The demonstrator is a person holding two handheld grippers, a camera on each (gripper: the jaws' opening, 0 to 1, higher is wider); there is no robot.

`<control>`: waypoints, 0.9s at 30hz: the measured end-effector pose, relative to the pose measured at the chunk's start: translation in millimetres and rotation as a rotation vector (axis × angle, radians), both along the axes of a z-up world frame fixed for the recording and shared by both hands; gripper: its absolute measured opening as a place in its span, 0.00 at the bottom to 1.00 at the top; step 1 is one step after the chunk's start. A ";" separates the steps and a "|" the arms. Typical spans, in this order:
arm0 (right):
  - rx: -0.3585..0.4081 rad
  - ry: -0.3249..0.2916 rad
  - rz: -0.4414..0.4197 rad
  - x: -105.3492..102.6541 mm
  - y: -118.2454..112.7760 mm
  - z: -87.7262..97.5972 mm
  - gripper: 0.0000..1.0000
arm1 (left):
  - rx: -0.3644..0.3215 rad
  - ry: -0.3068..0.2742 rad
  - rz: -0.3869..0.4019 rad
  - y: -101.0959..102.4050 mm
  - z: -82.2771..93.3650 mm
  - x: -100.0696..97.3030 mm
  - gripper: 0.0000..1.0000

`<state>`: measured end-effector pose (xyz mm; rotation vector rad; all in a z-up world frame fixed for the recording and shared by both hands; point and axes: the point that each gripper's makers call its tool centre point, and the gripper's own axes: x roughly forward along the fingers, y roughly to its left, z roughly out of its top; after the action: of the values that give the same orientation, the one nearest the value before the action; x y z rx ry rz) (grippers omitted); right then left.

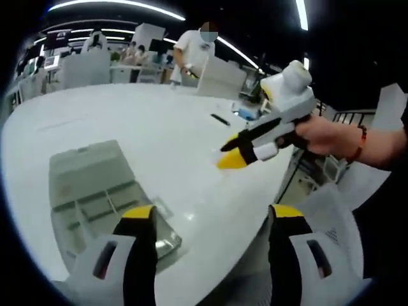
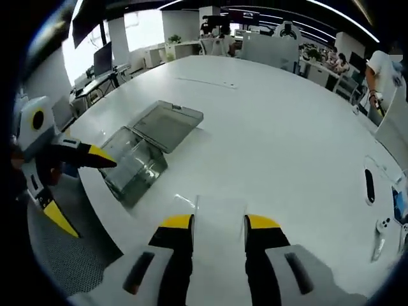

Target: Insert the divider into the dual guide fixture by aligning both edges with the guide slots and pushing it downward to the bottom, including one-sided entry, uneven engagement, binding, and posture correction.

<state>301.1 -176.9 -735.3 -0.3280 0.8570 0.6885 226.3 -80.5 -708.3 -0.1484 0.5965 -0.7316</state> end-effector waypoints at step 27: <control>0.117 -0.103 0.121 -25.3 42.3 23.5 0.27 | -0.223 -0.038 0.163 14.2 26.0 20.1 0.55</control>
<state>275.7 -134.5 -711.8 -0.3090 0.7002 0.8243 246.4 -66.4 -682.3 -0.3844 0.4599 -0.6402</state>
